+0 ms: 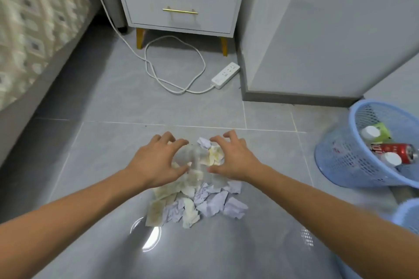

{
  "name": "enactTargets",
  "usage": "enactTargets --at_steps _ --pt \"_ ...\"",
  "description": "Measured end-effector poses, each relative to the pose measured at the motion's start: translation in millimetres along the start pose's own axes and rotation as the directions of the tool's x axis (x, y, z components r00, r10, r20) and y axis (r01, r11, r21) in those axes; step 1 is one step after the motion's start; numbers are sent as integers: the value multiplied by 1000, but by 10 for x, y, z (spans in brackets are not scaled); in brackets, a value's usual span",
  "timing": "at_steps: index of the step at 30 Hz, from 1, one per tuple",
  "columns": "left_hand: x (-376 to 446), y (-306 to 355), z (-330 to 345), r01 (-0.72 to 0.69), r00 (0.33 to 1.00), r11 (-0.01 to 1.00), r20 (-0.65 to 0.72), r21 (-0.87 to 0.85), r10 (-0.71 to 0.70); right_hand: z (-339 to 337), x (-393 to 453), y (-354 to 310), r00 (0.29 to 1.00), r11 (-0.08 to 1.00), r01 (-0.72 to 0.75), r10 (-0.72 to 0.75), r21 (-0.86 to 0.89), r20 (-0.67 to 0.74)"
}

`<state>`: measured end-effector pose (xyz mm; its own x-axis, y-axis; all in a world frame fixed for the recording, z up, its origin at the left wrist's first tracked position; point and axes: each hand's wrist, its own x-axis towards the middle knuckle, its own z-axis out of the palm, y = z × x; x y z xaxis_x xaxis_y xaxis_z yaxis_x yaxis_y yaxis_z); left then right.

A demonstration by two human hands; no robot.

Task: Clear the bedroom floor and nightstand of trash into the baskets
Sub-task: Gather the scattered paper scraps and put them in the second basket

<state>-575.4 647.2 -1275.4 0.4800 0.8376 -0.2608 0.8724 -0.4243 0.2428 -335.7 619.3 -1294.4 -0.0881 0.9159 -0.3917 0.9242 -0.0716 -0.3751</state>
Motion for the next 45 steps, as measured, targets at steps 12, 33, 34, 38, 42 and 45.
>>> enactTargets --at_steps 12,33,34,38,42,45 --pt "6 -18 1177 -7 999 992 34 -122 11 393 718 80 982 994 41 -58 97 182" --pt "-487 -387 1402 -240 958 927 -224 -288 178 780 -20 830 974 997 54 -40 58 -223" --pt "-498 -391 1329 -260 951 914 -244 -311 188 705 -72 816 967 995 77 -57 70 -247" --pt "-361 -51 817 -356 905 858 -366 -371 217 281 -396 697 943 977 162 -111 138 -315" --pt "-22 962 283 -570 803 727 -444 -382 397 -288 -1041 774 918 965 178 -92 193 -385" --pt "135 2010 30 -746 660 564 -505 -353 556 -757 -1771 1055 868 974 113 1 199 -497"
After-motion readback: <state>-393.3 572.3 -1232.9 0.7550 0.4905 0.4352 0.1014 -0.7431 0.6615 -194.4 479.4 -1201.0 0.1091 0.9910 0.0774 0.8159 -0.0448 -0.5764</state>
